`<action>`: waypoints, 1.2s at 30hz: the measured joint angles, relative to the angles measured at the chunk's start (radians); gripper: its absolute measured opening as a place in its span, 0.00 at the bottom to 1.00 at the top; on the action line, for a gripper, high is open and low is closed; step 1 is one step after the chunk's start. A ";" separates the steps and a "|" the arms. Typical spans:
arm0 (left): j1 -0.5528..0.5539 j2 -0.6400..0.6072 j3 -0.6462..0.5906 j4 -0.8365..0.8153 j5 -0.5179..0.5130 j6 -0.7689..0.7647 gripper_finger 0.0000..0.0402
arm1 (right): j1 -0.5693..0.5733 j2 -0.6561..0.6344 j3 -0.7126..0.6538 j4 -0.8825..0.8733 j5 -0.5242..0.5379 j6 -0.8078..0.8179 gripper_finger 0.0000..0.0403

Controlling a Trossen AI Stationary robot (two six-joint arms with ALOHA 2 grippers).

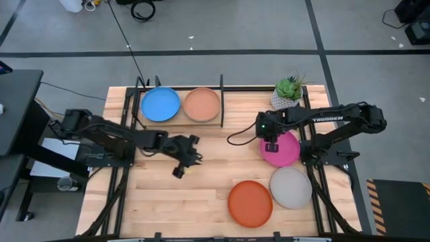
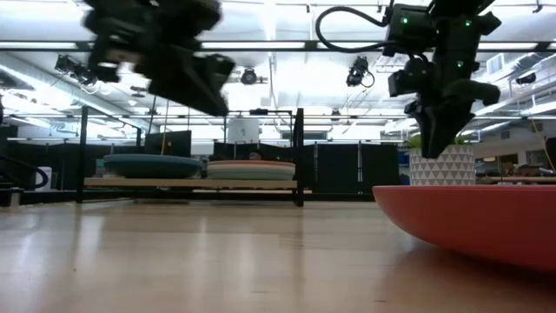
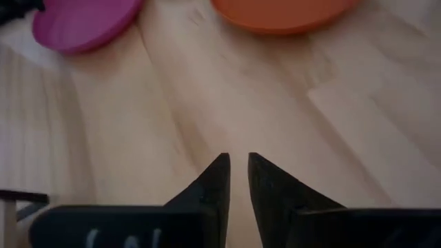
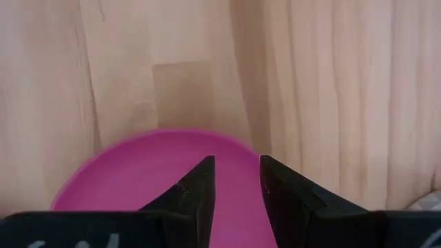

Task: Place and stack plates onto a shelf
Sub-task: Stack the pink plate on top of the light blue plate on the shelf

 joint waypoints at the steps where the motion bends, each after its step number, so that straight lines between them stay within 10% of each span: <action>1: -0.012 -0.029 -0.028 0.006 -0.015 -0.020 0.14 | -0.007 0.000 0.000 0.006 0.000 -0.008 0.30; 16: -0.047 -0.434 -0.341 0.184 -0.145 -0.092 0.10 | -0.109 0.243 0.093 -0.086 -0.017 -0.157 0.30; 36: -0.042 -0.558 -0.415 0.225 -0.145 -0.075 0.10 | -0.160 0.509 0.195 -0.225 0.048 -0.319 0.37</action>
